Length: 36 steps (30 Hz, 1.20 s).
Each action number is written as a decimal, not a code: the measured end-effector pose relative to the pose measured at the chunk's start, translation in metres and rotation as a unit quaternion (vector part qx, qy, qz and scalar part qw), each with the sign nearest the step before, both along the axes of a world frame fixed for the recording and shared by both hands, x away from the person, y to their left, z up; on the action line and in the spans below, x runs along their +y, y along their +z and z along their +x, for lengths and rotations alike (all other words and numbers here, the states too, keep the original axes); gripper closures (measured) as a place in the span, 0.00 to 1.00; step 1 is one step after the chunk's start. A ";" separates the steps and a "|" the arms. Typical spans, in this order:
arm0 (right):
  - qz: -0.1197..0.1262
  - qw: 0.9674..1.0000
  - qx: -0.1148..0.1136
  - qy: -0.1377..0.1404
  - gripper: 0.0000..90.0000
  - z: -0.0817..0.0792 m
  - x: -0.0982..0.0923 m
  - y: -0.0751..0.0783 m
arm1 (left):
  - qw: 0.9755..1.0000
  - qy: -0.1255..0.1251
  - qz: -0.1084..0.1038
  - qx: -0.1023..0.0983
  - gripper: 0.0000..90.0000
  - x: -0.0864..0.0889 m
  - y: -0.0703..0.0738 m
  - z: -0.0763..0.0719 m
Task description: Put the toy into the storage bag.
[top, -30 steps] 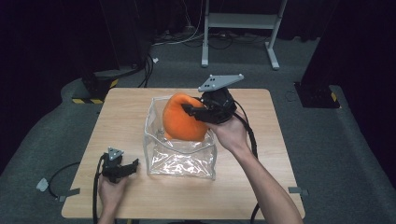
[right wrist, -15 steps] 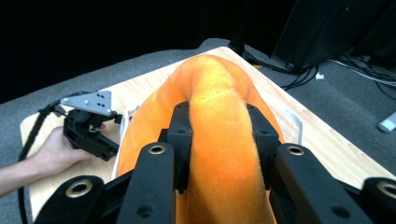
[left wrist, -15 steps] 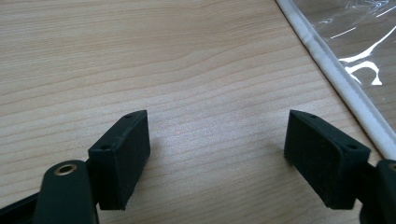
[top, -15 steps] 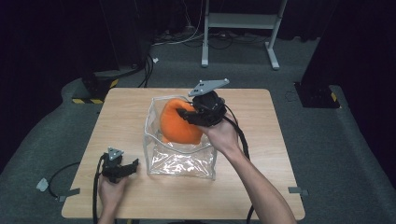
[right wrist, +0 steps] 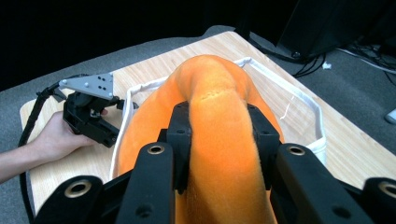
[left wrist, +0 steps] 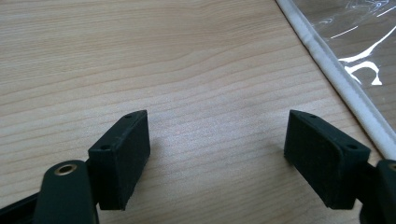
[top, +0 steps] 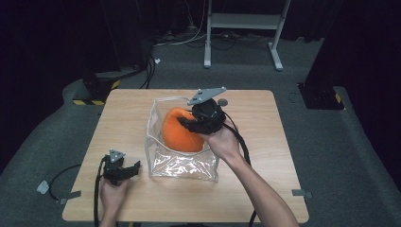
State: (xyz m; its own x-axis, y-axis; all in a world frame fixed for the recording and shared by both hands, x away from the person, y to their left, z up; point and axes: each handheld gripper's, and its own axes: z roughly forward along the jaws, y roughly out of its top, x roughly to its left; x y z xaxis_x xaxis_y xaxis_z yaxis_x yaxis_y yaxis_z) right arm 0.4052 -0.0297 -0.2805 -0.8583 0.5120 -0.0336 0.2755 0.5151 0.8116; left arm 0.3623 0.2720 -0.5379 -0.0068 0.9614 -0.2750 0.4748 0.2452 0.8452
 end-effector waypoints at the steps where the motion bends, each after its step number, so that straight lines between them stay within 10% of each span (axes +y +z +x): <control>1: -0.001 1.000 0.001 0.001 0.76 0.000 0.000 -0.001 | 1.000 0.000 0.001 0.000 0.25 0.000 0.000 0.000; 36: -0.040 0.999 0.036 -0.005 0.72 0.000 -0.009 -0.052 | 1.000 -0.001 0.002 0.001 0.25 0.000 0.000 0.000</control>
State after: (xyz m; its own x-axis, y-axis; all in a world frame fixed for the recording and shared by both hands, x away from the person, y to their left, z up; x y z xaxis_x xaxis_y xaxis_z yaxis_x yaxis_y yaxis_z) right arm 0.4055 -0.0384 -0.3329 -0.8549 0.5186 -0.0132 0.3372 0.5749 0.7455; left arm 0.3621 0.2721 -0.5379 -0.0052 0.9624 -0.2717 0.4768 0.2413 0.8453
